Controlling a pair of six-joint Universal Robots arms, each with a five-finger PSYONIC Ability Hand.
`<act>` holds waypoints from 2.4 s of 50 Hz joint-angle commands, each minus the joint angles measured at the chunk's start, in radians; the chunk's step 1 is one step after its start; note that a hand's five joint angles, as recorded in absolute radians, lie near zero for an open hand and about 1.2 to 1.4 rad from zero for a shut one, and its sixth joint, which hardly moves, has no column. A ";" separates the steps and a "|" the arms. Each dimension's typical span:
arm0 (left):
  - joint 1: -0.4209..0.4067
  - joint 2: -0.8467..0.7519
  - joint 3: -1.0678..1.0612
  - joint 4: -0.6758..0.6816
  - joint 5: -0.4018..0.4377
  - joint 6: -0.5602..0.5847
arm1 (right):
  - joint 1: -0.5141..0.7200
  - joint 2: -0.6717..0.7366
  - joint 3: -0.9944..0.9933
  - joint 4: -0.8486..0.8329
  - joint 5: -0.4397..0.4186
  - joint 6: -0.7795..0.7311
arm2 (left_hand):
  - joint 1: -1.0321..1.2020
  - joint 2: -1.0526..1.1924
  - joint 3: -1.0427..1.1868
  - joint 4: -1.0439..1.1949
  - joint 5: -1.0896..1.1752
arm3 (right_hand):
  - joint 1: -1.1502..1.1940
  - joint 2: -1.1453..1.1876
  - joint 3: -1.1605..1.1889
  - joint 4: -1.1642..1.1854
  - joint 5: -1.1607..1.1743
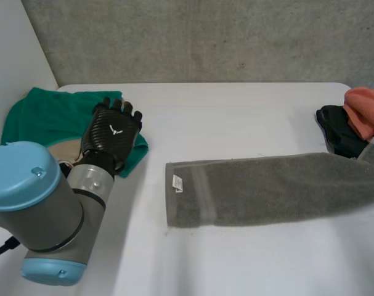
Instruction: Fold the laundry.
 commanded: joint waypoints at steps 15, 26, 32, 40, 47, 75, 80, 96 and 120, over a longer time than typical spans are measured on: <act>-0.015 0.073 -0.031 -0.001 -0.010 -0.040 | 0.981 0.062 0.059 -0.274 -0.184 0.058 | -0.009 -0.022 -0.027 -0.022 -0.025 | 0.276 0.219 0.209 0.200 0.251; -0.059 0.049 -0.003 0.003 -0.005 -0.049 | 1.057 0.128 0.148 -0.310 -0.231 0.067 | -0.009 -0.022 -0.027 -0.022 -0.025 | 0.276 0.219 0.209 0.200 0.251; -0.102 -0.010 0.073 0.025 -0.006 -0.049 | 0.931 -0.077 0.196 -0.302 -0.209 0.285 | -0.006 -0.019 -0.024 -0.019 -0.022 | -0.923 -0.980 -0.990 -0.998 -0.948; -0.209 -0.140 0.227 0.028 -0.008 -0.080 | 0.789 -0.265 0.226 -0.161 -0.186 0.736 | 0.000 -0.014 -0.018 -0.013 -0.016 | -0.946 -1.003 -1.012 -1.021 -0.971; -0.269 -0.292 0.305 0.016 -0.008 -0.133 | 0.617 -0.249 0.226 0.089 -0.123 0.693 | 0.009 -0.005 -0.009 -0.004 -0.007 | -0.946 -1.003 -1.012 -1.021 -0.971; -0.210 -0.028 0.042 -0.092 -0.085 -0.147 | 0.859 -0.128 0.073 -0.084 0.036 0.255 | 0.018 0.004 -0.001 0.004 0.002 | 0.276 0.219 0.209 0.200 0.251; -0.141 0.058 -0.027 -0.092 -0.086 -0.149 | 1.076 -0.004 0.047 -0.161 0.006 0.222 | 0.012 -0.002 -0.006 -0.001 -0.004 | 0.276 0.219 0.209 0.200 0.251; -0.094 0.039 0.063 -0.081 -0.074 -0.270 | 0.947 -0.114 0.041 -0.123 0.025 0.675 | 0.000 -0.013 -0.018 -0.013 -0.016 | -0.946 -1.003 -1.012 -1.021 -0.971; -0.257 -0.405 0.436 -0.400 -0.134 -0.497 | 0.770 0.229 -0.289 0.362 -0.097 0.925 | 0.009 -0.005 -0.009 -0.004 -0.007 | -0.946 -1.003 -1.012 -1.021 -0.971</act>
